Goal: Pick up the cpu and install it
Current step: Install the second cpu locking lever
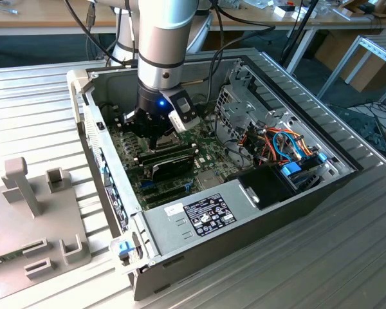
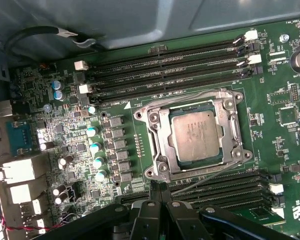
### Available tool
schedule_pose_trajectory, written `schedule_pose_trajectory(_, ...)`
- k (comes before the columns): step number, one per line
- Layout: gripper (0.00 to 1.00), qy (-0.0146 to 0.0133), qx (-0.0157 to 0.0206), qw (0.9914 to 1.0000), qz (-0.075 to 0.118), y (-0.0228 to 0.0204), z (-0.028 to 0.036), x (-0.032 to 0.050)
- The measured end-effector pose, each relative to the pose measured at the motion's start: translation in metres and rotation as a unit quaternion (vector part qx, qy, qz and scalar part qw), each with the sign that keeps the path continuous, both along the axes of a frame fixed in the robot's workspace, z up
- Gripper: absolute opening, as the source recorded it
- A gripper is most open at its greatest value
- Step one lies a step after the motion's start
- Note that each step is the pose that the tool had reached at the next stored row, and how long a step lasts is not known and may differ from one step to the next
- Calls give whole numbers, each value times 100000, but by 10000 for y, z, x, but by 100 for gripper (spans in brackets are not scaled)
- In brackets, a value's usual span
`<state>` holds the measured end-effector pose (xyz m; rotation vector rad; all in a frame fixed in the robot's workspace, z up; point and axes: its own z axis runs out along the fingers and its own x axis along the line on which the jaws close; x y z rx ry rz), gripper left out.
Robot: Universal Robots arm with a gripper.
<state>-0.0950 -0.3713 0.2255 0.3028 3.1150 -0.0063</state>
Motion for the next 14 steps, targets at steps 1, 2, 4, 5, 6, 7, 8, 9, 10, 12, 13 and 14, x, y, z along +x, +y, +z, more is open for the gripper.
schedule_pose_trajectory(1, 11, 1, 1, 100000, 0, 0, 0, 0)
schedule_pose_trajectory(2, 11, 0, 1, 100000, -2, 0, 0, 0)
schedule_pose_trajectory(4, 11, -101, 187, 100000, -8, 1, -9, -11)
schedule_pose_trajectory(5, 11, -148, 314, 99999, 3, 1, -12, -19)
schedule_pose_trajectory(6, 11, -196, 425, 99999, 5, 0, -15, -31)
schedule_pose_trajectory(7, 11, -232, 488, 99999, 2, 0, -19, -44)
schedule_pose_trajectory(8, 11, -288, 550, 99998, 2, 1, -28, -62)
schedule_pose_trajectory(9, 11, -304, 565, 99998, 1, 1, -34, -72)
schedule_pose_trajectory(10, 11, -317, 568, 99998, -2, 0, -42, -82)
schedule_pose_trajectory(12, 11, -379, 654, 99997, -3, 0, -60, -106)
schedule_pose_trajectory(13, 11, -395, 741, 99996, -6, 0, -65, -111)
schedule_pose_trajectory(14, 11, -409, 910, 99995, 2, 0, -72, -117)
